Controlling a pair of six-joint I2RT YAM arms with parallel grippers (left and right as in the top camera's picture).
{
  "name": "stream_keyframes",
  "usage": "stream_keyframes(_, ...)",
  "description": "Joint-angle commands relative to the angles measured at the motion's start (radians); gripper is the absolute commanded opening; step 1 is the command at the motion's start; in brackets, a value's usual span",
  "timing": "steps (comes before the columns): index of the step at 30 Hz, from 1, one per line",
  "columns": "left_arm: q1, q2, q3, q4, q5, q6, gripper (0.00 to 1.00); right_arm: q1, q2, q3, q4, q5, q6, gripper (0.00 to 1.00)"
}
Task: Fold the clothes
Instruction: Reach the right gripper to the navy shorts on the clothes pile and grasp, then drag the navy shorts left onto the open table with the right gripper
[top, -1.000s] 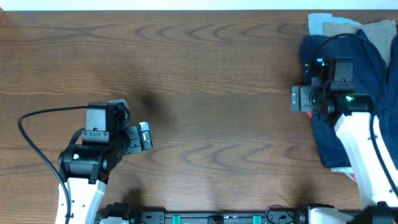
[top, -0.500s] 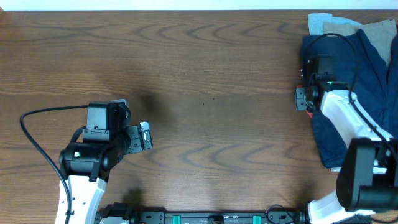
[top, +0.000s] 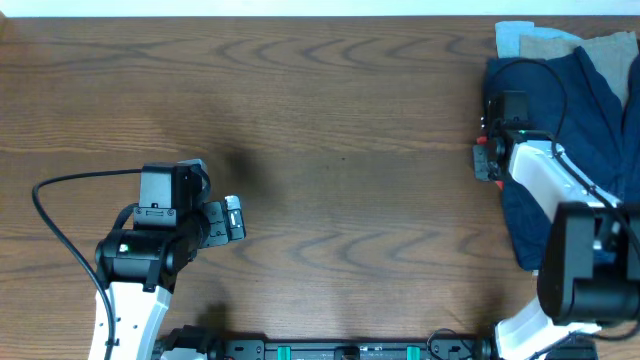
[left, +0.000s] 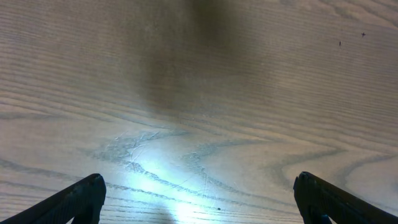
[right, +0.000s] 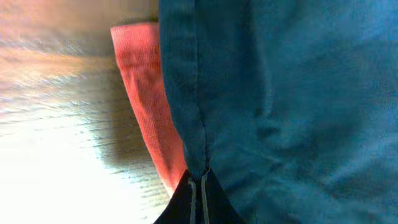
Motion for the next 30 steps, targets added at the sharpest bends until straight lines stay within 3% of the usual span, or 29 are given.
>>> stream_keyframes(1,0.005,0.001,0.021,0.002,0.003,-0.013,0.98,0.011,-0.145,0.023,0.001,-0.071,0.031,0.01)
stream_keyframes(9,0.005,0.001,0.021,0.01,0.003,-0.013,0.98,0.117,-0.395,0.026,-0.053,-0.446,0.034,0.01)
stream_keyframes(15,0.005,0.001,0.021,0.029,0.003,-0.013,0.98,0.28,-0.383,0.024,-0.056,-0.539,0.138,0.01)
stream_keyframes(23,0.005,0.001,0.021,0.063,0.037,-0.017,0.98,0.517,-0.286,0.024,0.14,-0.541,0.255,0.01)
stream_keyframes(24,0.005,0.001,0.021,0.066,0.045,-0.017,0.98,0.537,-0.273,0.024,0.161,-0.54,0.26,0.05)
stream_keyframes(25,0.004,0.001,0.021,0.068,0.049,-0.018,0.98,0.556,-0.259,0.024,0.18,-0.53,0.259,0.15)
stream_keyframes(26,0.004,0.001,0.021,0.069,0.048,-0.018,0.98,0.569,-0.248,0.024,0.187,-0.507,0.259,0.33)
stream_keyframes(28,0.004,0.003,0.021,0.069,0.055,-0.018,0.98,0.576,-0.24,0.024,0.18,-0.449,0.26,0.47)
stream_keyframes(29,0.004,0.004,0.021,0.069,0.075,-0.018,0.98,0.573,-0.24,0.024,0.167,-0.408,0.26,0.77)
stream_keyframes(30,0.004,0.006,0.021,0.07,0.097,-0.018,0.98,0.567,-0.242,0.024,0.154,-0.361,0.259,0.99)
